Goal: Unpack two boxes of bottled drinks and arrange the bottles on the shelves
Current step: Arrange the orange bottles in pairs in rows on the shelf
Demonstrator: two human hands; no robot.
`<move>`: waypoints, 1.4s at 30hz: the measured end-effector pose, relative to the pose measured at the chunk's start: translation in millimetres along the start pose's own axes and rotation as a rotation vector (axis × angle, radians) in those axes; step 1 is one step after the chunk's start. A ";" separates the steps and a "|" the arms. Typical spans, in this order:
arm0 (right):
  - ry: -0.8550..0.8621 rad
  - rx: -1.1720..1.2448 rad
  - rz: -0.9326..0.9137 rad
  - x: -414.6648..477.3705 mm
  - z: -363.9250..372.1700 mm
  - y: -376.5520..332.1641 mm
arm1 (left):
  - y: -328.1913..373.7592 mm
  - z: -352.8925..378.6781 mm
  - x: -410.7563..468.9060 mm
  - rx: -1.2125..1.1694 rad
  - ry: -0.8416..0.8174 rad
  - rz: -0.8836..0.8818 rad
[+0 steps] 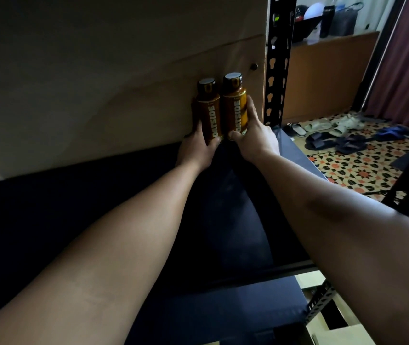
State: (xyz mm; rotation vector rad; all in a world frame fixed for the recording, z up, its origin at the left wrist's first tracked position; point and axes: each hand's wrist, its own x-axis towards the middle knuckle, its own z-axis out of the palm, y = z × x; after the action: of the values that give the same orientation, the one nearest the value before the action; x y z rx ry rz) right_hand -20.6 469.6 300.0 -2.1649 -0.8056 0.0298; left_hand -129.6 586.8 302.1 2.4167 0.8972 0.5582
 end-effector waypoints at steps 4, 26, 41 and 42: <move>0.006 -0.014 0.007 -1.3 0.7 -1.0 | 1.3 1.4 1.8 0.026 0.003 -0.008; 0.014 0.049 0.042 -1.3 0.3 -1.0 | -0.8 7.4 9.5 0.042 -0.007 -0.052; -0.052 0.053 0.055 -75.1 -26.7 -7.9 | 1.1 -26.5 -93.8 -0.053 -0.038 -0.075; -0.076 0.031 0.032 -86.9 -28.9 -8.6 | 2.7 -29.8 -106.6 -0.039 -0.041 -0.068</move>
State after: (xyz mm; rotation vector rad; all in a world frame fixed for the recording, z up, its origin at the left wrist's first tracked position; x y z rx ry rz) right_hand -86.3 405.5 304.9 -2.1583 -0.8085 0.1401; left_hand -218.5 521.0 306.0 2.3450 0.9381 0.4947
